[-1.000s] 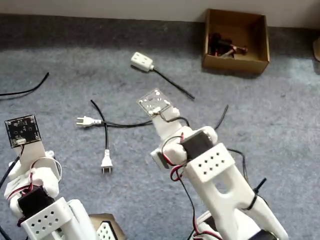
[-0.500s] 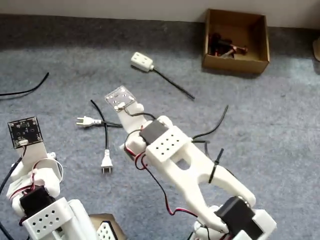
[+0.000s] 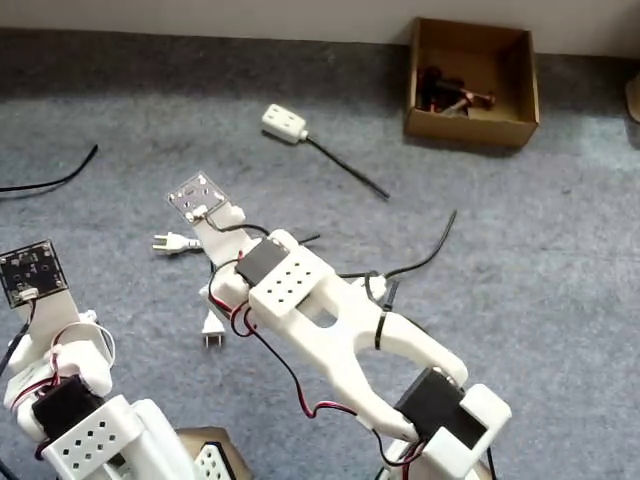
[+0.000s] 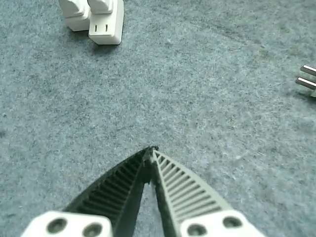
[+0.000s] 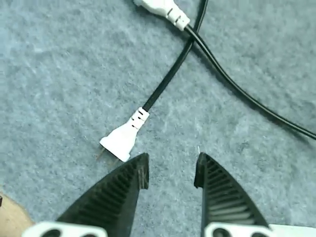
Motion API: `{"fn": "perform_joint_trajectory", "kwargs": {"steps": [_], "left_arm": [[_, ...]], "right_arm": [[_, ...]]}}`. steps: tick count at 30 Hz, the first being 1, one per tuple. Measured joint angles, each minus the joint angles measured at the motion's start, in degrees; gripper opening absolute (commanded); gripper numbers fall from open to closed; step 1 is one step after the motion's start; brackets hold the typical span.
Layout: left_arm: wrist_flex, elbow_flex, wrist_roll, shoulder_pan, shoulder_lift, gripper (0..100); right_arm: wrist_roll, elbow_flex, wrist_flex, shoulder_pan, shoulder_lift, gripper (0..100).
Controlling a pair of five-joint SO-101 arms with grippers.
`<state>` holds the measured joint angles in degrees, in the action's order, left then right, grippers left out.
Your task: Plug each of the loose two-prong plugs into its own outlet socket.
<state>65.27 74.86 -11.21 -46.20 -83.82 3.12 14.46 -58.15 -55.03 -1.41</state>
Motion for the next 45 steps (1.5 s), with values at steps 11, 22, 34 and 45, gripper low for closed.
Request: {"fn": "perform_joint_trajectory", "kwargs": {"steps": [11, 22, 34, 45], "left_arm": [[0.0, 0.0, 0.0, -1.0, 0.0, 1], [0.0, 0.0, 1.6, -4.7, 0.0, 1], [0.0, 0.0, 1.6, -4.7, 0.0, 1], [0.0, 0.0, 1.6, -4.7, 0.0, 1]], "right_arm": [[0.4, 0.0, 5.7, -1.1, -4.7, 25.9], [1.8, 0.0, 6.4, -4.5, -10.5, 26.9], [1.9, 0.0, 6.4, -10.4, -10.5, 26.9], [1.1, -0.1, 11.7, -10.4, -12.8, 26.9]]}}
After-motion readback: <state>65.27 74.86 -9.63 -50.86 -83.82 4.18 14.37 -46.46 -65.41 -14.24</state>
